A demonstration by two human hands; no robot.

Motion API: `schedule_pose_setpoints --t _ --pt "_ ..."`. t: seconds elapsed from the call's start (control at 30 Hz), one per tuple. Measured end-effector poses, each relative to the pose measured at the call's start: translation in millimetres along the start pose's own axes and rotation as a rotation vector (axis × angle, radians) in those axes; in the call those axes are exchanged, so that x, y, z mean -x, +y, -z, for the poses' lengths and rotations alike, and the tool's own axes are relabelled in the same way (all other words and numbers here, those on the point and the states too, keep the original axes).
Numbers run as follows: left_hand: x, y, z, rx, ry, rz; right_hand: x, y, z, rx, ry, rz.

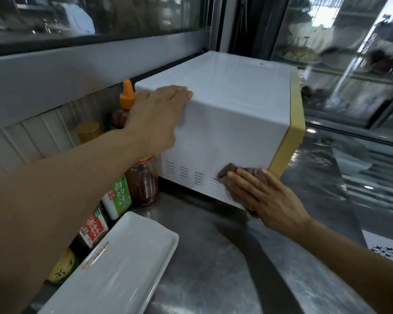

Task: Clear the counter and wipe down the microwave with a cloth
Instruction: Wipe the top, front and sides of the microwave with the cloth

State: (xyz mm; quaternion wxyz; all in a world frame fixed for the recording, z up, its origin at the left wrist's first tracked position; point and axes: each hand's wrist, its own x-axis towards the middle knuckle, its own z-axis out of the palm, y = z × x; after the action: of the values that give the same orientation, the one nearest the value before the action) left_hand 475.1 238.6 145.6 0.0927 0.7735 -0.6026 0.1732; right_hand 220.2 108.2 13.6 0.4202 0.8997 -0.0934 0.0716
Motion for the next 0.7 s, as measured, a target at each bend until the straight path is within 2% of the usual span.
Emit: schedule_pose_setpoints --t 0.1,0.23,0.37,0.53,0.7 --pt "1.0 1.1 -1.8 -0.022 -0.009 0.005 -39.1 -7.4 7.1 0.01 0.045 -0.04" --pt "2.8 4.5 -6.4 0.025 0.023 0.032 -88.6 -23.7 15.3 -0.009 0.042 0.01" --pt "1.7 5.6 -5.8 0.06 0.023 0.047 -58.0 -7.8 13.7 0.008 0.036 -0.013" --pt "0.8 9.1 -5.4 0.067 0.024 0.076 0.1 36.9 21.7 0.014 0.195 -0.167" --pt "0.9 13.4 -12.4 0.113 0.054 0.105 -5.7 70.3 30.9 0.003 0.383 -0.343"
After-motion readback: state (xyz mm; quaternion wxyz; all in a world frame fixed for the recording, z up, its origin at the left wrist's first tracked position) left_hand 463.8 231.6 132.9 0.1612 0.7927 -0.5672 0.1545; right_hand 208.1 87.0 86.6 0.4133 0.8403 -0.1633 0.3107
